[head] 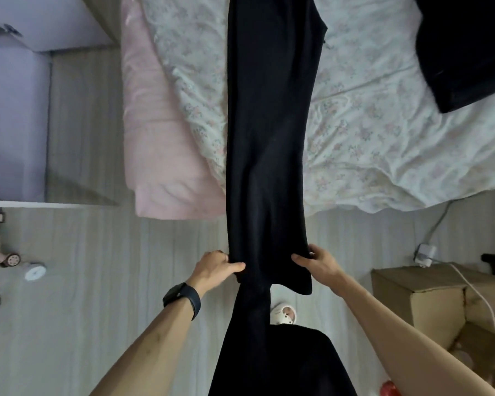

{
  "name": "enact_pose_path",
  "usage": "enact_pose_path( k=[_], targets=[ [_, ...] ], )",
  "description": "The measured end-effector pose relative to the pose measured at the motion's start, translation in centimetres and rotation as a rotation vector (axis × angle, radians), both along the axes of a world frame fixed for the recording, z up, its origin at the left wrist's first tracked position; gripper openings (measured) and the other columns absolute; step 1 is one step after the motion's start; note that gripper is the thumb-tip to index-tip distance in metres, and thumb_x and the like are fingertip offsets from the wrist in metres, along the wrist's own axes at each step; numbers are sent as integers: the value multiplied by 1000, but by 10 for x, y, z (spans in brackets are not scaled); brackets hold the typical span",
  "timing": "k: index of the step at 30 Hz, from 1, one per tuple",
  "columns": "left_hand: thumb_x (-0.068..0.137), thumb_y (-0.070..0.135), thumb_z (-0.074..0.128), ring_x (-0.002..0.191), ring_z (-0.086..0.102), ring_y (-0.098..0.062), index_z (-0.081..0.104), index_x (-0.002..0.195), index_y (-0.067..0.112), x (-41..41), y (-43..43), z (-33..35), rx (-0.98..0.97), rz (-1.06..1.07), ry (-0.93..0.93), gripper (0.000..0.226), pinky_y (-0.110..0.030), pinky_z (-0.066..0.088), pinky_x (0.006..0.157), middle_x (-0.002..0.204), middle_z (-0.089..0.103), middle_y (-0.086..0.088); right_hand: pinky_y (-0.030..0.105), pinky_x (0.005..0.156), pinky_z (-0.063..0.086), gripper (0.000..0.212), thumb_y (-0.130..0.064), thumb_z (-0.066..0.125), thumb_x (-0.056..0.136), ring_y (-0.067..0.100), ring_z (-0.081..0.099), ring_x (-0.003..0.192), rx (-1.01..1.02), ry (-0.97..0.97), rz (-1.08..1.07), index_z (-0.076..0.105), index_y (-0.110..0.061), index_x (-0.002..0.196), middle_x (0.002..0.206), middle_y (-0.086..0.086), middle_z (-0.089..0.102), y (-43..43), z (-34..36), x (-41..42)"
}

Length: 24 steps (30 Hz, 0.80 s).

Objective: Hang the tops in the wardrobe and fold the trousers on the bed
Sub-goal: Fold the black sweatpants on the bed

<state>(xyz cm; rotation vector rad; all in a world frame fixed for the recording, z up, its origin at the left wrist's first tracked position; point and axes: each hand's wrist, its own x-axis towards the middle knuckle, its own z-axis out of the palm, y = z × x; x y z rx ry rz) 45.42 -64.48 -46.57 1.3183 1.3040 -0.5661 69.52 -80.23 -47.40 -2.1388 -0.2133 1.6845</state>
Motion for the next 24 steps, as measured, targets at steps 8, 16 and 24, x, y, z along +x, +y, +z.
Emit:
enact_pose_path(
  k=[8, 16, 24],
  targets=[
    [93, 37, 65, 93, 66, -9, 70, 95, 24, -3, -53, 3, 248, 243, -140, 14, -16, 48, 72, 113, 66, 3, 10, 58, 46, 17, -33, 64, 97, 0, 67, 77, 95, -240, -83, 59, -24, 110, 117, 1, 71, -56, 14, -20],
    [91, 30, 67, 129, 50, -30, 42, 144, 15, 8, -60, -70, 236, 191, 126, 61, -35, 43, 105, 150, 35, -10, 37, 101, 44, 68, -38, 64, 95, 32, 51, 133, -72, -328, 144, 34, -16, 151, 154, 11, 43, -60, -55, -17],
    [79, 20, 84, 136, 43, -22, 43, 144, 23, 39, 7, -148, 326, 384, -175, 77, -28, 36, 101, 145, 42, -1, 32, 96, 43, 62, -31, 75, 89, 17, 51, 127, 196, -248, -73, 47, -33, 144, 146, -5, 50, 14, -131, 13]
  ],
)
